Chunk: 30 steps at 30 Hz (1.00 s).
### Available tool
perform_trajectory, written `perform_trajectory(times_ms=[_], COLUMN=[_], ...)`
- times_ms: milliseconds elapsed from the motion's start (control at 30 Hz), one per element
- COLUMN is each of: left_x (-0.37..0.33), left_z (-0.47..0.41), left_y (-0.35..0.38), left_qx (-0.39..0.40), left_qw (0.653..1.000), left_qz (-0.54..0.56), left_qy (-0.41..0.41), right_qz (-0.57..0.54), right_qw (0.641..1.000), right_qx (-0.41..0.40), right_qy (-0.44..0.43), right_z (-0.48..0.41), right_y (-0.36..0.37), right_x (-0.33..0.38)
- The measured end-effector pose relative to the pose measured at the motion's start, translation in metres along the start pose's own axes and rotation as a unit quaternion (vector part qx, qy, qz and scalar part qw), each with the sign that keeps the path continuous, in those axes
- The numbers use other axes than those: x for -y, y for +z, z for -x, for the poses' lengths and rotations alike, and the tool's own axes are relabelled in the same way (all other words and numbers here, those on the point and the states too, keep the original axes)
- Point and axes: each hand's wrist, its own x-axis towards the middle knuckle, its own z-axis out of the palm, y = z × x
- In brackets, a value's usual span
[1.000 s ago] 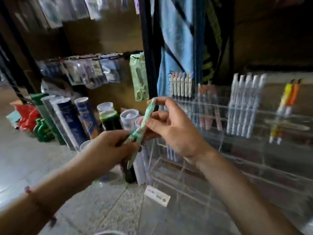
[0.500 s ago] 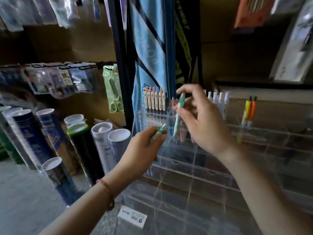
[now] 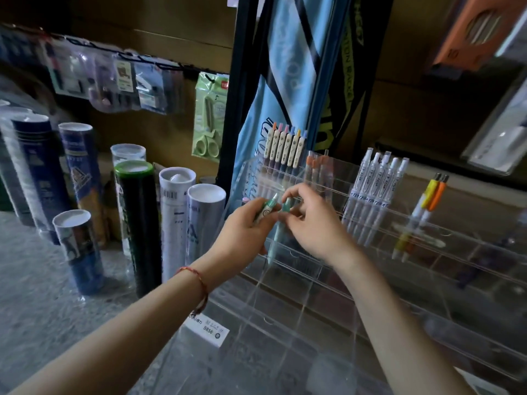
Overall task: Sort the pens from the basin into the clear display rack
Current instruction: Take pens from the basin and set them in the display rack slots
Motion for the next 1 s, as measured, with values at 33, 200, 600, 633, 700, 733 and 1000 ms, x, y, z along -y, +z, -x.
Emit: perform_trajectory(times_ms=[33, 200, 600, 633, 700, 733, 1000], left_x=[0.001, -0.005, -0.025, -0.024, -0.024, -0.024, -0.012], left_z=[0.0, 0.003, 0.013, 0.012, 0.011, 0.01, 0.004], left_y=[0.0, 0.002, -0.004, -0.005, -0.006, -0.006, -0.016], left_qx=[0.005, -0.047, -0.036, -0.03, -0.016, -0.008, -0.009], left_qw=[1.0, 0.998, 0.991, 0.99, 0.989, 0.99, 1.0], left_qz=[-0.002, 0.031, 0.111, 0.132, 0.143, 0.139, -0.003], left_qy=[0.001, 0.02, 0.059, 0.051, 0.039, 0.038, -0.024], right_qz=[0.014, 0.04, -0.23, -0.258, -0.307, -0.315, -0.296], right_qw=[1.0, 0.996, 0.971, 0.965, 0.951, 0.949, 0.904], right_qx=[0.009, 0.039, -0.044, -0.04, -0.022, -0.016, -0.274], right_qy=[0.009, 0.065, -0.043, -0.029, 0.001, 0.008, -0.14], right_z=[-0.001, -0.009, 0.004, 0.004, 0.004, 0.004, 0.01], right_y=[0.003, 0.003, -0.016, -0.016, -0.017, -0.017, -0.063], right_x=[-0.002, -0.006, 0.036, 0.036, 0.037, 0.037, 0.05])
